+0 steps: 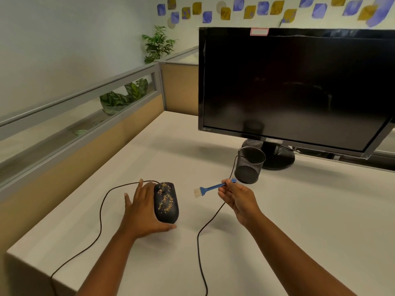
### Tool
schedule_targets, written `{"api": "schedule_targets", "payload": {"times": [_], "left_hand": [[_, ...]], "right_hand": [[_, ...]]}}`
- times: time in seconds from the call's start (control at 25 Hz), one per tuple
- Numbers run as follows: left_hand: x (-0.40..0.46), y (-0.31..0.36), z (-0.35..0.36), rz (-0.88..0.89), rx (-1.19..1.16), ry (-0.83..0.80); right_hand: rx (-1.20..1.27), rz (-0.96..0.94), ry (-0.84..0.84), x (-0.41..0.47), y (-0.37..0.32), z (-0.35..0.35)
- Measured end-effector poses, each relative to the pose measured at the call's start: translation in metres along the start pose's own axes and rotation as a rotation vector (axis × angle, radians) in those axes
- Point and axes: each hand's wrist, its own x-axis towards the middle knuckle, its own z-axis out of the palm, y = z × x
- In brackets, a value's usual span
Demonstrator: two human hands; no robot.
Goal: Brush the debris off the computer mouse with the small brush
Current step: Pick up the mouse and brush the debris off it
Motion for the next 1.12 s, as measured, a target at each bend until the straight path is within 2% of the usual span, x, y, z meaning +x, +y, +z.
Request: {"api": "schedule_targets", "payload": {"times": [0.28,0.8,0.96,1.12], "left_hand": [[-0.073,-0.007,-0.020,-0.147,0.112,0.064],[-0.215,0.021,-0.013,-0.588,0.208,0.151],[-0.241,0.023,-0.008,-0.699,0.298,0.133],[-0.264,0.022,-0.006,-0.808,0.293,0.160]], "right_hand": [[-0.019,0.098,-0.118,-0.027,0.029,0.025],[-0.169,0.292,-0.458,-0.086,0.075,0.039],[-0.249,0.272,-0.553,-0.105,0.088,0.043],[-0.300,0.197,-0.675,-0.134,0.108,0.050]]}}
